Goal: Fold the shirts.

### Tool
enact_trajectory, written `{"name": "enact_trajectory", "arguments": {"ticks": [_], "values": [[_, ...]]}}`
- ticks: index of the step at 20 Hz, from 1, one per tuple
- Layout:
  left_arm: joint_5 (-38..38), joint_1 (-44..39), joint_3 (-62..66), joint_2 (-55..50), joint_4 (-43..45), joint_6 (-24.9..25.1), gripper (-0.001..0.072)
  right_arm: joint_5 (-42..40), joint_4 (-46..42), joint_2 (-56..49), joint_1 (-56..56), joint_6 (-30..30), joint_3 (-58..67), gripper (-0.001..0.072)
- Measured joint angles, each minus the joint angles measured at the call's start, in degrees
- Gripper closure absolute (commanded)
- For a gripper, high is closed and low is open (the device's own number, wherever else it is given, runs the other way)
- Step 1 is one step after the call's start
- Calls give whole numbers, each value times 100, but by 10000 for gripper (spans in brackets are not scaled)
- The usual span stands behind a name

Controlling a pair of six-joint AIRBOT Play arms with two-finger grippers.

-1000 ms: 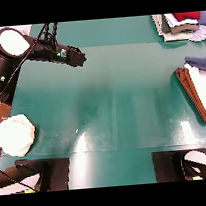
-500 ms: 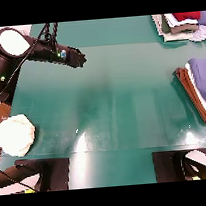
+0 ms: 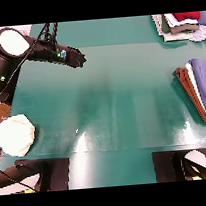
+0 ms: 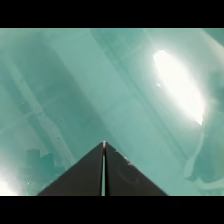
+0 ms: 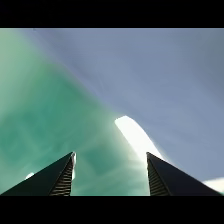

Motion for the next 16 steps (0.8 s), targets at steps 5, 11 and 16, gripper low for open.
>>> {"name": "enact_trajectory", "arguments": {"ticks": [5, 11, 16], "values": [[22, 0, 0, 2, 7, 0, 681, 42, 579, 0, 1751, 57, 33, 691], [280, 0, 0, 2, 7, 0, 681, -339, 739, 0, 3357, -133, 35, 691], [479, 0, 0, 2, 7, -2, 681, -481, 767, 2, 3759, -166, 35, 691]]}}
